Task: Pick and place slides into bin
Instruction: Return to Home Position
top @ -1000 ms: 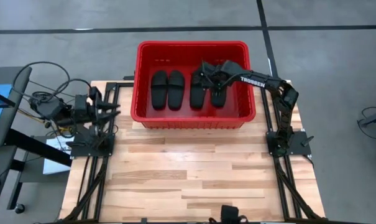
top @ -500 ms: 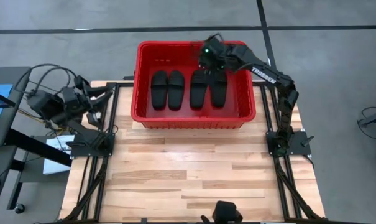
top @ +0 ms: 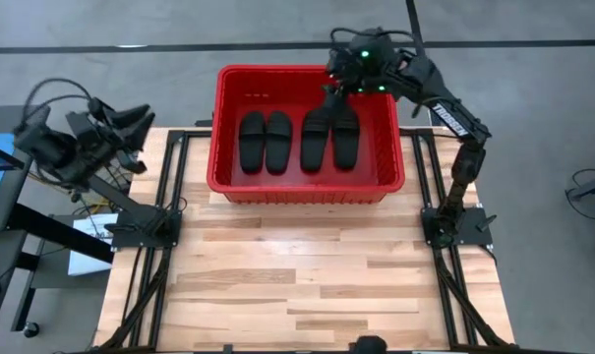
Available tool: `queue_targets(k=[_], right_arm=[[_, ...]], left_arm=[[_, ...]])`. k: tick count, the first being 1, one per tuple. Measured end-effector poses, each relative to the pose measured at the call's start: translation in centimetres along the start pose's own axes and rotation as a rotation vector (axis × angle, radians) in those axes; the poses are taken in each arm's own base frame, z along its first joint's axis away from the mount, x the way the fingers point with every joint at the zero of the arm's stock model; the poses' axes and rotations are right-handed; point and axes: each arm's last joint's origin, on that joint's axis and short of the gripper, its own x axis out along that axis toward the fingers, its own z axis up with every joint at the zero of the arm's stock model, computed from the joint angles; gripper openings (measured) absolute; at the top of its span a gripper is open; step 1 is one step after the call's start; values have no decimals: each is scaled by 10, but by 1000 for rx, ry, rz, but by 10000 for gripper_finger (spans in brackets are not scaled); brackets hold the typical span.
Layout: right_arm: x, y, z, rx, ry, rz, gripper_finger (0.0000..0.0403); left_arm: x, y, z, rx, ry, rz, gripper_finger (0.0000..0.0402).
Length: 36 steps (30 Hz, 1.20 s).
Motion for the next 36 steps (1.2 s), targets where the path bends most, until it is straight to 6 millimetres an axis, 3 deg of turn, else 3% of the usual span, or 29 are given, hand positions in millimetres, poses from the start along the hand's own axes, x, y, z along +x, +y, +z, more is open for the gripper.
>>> queue_targets(k=[3, 6, 10, 14, 20, 24, 29, 33, 36], right_arm=[[-17, -1, 6, 24, -66, -16, 187], [-35, -4, 10, 72, -136, -32, 187], [-58, -7, 15, 168, -224, -45, 184], [-74, -3, 20, 228, -287, -31, 183], [-90, 12, 26, 234, -341, 23, 185], [-93, 26, 31, 234, -370, 71, 183], [-95, 41, 29, 172, -326, 118, 183], [-91, 46, 13, 96, -153, 142, 185], [-88, 38, -5, 92, 16, 129, 183]], left_arm=[[7, -5, 19, 44, 5, -4, 108], [16, -21, 29, 145, 45, -35, 108], [30, -37, 43, 152, 64, -3, 108], [43, -41, 51, 174, 80, 53, 108], [68, -40, 56, 165, 100, -5, 108], [99, -38, 43, 193, 192, -68, 108], [137, -12, 10, 150, 398, -62, 108], [149, 19, -3, 84, 452, -85, 108], [159, 38, -21, 47, 523, -70, 108]])
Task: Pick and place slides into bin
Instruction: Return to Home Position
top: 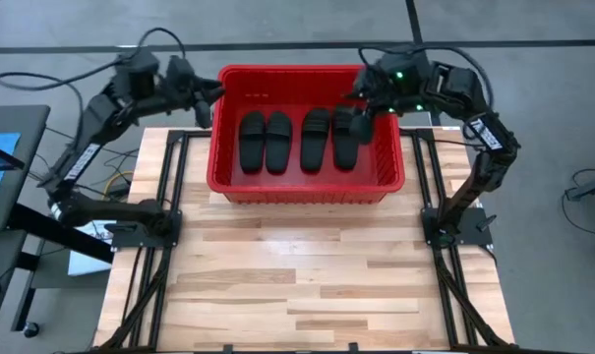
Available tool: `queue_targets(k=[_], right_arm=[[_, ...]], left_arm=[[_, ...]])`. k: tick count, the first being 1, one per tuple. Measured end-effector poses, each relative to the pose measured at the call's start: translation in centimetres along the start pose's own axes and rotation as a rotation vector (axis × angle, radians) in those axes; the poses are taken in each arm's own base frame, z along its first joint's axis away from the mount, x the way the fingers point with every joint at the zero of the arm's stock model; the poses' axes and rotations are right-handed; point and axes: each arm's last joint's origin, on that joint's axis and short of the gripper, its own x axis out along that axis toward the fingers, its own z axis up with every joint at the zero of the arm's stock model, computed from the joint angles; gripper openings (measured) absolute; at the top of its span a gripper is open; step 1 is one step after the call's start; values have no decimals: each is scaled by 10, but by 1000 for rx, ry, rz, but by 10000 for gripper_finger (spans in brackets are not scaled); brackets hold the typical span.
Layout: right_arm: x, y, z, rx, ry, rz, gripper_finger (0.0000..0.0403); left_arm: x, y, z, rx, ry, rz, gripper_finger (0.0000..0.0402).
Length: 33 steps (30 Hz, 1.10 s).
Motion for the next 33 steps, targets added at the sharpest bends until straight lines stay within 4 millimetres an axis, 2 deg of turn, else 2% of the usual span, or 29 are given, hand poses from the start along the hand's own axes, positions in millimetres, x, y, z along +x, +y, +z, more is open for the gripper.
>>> queue_targets(k=[6, 10, 18, 23, 28, 33], right_arm=[[20, -23, -18, 61, 213, -48, 180], [33, -33, -22, 77, 267, -66, 180], [63, -46, -28, 59, 346, -53, 181], [76, -58, -31, 109, 291, 7, 184], [92, -63, -46, 145, 315, 2, 182], [116, -67, -68, 188, 356, -11, 180]], left_arm=[[38, 14, -34, -86, 121, 8, 108], [52, 10, -45, -89, 92, 7, 108], [44, -6, -51, -29, 31, 138, 108], [37, -14, -52, -11, -38, 157, 108], [40, -16, -59, -39, -58, 148, 108], [53, -20, -76, -56, -52, 126, 108]])
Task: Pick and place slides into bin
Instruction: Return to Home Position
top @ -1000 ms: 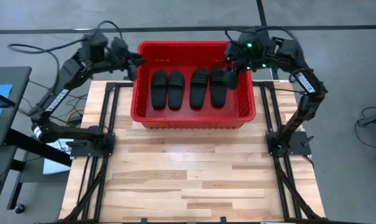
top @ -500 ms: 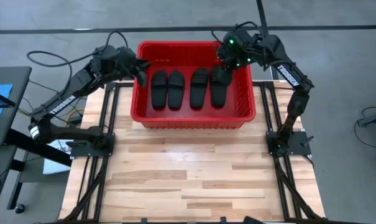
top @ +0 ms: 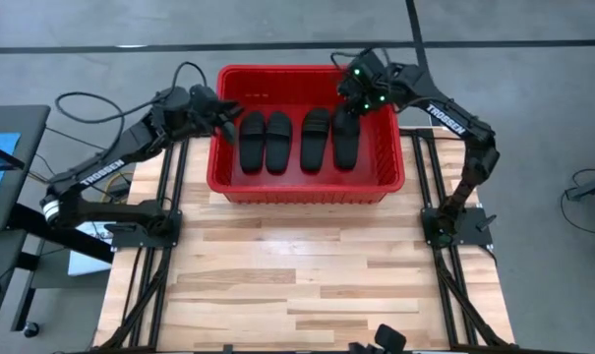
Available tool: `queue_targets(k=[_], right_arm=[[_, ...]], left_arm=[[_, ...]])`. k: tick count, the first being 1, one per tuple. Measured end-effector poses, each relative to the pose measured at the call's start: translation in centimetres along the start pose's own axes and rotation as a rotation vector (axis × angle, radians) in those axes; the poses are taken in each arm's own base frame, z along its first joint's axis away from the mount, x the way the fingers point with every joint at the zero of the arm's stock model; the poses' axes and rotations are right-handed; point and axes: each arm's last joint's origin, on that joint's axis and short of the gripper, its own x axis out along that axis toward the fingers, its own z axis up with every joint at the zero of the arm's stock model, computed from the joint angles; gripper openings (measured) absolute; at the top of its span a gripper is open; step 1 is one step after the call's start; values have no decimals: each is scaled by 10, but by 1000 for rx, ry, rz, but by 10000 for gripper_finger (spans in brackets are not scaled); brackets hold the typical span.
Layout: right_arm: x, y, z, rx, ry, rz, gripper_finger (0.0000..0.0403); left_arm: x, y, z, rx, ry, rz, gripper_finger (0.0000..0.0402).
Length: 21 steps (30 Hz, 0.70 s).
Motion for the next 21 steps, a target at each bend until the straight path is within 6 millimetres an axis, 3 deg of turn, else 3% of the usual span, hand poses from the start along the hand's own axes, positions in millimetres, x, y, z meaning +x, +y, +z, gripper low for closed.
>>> queue_targets(k=[12, 21], right_arm=[[45, -1, -26, 29, 117, 12, 184], [48, 0, -28, 32, 129, 13, 180]], left_arm=[[10, -13, -26, 7, 152, -26, 108], [11, -15, -36, 9, 242, -10, 108]])
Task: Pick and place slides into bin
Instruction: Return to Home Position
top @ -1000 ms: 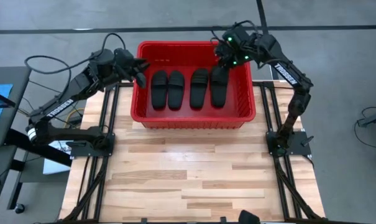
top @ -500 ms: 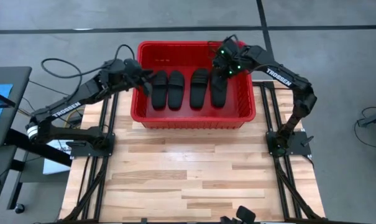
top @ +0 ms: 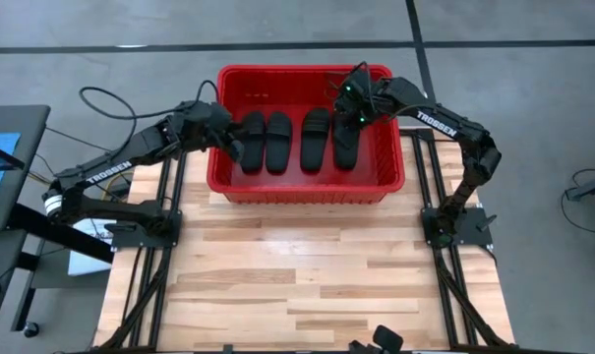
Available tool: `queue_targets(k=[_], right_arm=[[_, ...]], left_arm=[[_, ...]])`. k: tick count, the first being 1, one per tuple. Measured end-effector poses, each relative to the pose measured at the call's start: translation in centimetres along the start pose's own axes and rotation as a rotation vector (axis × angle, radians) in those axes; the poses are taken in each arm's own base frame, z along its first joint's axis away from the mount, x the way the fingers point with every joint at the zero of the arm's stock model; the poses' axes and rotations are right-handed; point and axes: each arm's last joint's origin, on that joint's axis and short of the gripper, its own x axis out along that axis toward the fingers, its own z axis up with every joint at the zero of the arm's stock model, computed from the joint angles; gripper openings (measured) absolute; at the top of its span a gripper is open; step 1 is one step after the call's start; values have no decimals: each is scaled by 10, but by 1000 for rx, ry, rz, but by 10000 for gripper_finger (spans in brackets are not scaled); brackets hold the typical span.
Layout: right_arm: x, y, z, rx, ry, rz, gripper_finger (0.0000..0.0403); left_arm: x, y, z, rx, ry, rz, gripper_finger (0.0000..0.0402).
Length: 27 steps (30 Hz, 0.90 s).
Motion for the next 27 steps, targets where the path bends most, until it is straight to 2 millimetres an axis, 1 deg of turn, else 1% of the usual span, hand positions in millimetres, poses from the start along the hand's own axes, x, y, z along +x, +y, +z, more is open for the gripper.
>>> queue_targets(k=[7, 18, 27], right_arm=[[0, 0, -1, 4, 13, 1, 180], [0, 1, -3, 7, 34, 4, 184], [0, 1, -2, 0, 24, 3, 182]], left_arm=[[0, 1, -5, -11, 47, 5, 108], [-1, -6, -5, -8, 49, -20, 108], [-1, -6, -5, -7, 49, -21, 108]])
